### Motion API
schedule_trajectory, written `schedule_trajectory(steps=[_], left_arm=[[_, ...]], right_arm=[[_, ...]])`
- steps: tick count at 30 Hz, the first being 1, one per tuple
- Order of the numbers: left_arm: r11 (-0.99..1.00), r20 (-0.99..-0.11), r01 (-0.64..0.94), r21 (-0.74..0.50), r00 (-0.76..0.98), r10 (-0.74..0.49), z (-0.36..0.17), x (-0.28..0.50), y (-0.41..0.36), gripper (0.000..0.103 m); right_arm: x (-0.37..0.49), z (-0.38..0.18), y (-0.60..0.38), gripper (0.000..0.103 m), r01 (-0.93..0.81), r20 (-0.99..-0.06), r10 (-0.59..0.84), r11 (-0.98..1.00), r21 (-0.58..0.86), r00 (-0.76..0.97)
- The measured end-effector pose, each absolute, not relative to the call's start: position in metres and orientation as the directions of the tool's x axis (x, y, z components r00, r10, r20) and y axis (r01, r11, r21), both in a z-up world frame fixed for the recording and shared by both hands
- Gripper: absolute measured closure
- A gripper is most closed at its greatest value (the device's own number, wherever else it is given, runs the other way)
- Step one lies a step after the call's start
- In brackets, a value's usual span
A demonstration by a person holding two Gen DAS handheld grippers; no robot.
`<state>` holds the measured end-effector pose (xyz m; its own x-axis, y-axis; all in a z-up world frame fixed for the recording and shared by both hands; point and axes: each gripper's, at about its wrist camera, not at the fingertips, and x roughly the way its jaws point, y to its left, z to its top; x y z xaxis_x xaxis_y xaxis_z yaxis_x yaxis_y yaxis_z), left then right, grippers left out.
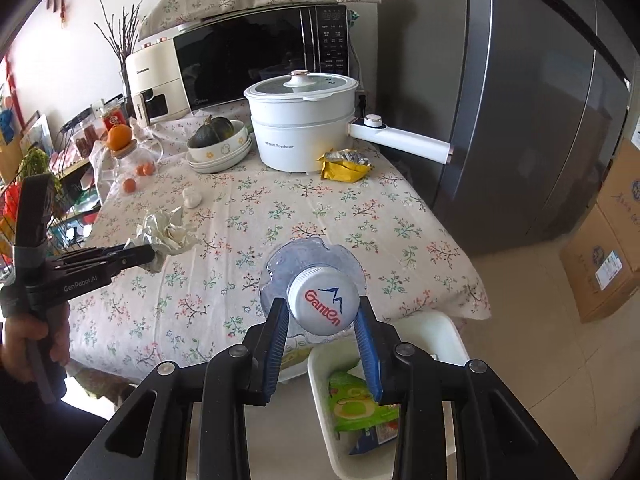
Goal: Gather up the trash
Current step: 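Carry the tissue and clear bottle to the bin and release both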
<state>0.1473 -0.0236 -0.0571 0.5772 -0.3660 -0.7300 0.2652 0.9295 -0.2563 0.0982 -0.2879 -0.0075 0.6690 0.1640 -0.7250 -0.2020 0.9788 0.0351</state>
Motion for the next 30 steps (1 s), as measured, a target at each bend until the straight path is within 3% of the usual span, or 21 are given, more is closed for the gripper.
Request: schedule_trajectory(steps=[14,26,30], left_arm=[[0.879,-0.742,0.422,-0.223,0.511,-0.434,-0.066,0.133,-0.102,0.079],[0.825,-0.774,0.524,-0.211,0.426,-0.468,-0.089,0.122,-0.160,0.079],[0.809,-0.784,0.552,-0.203,0.403,-0.472,-0.096,0.119,-0.176,0.079]], right_arm=[[0.052,0.007,-0.371,0.070,-0.072,-0.709,0.096,0.995,0.064,0.699],[0.067,-0.047,-0.409,0.069,0.039,-0.809,0.052,0.995,0.092,0.586],[0.066,-0.052,-0.419,0.045,0.079,-0.820,0.041,0.991,0.104,0.571]])
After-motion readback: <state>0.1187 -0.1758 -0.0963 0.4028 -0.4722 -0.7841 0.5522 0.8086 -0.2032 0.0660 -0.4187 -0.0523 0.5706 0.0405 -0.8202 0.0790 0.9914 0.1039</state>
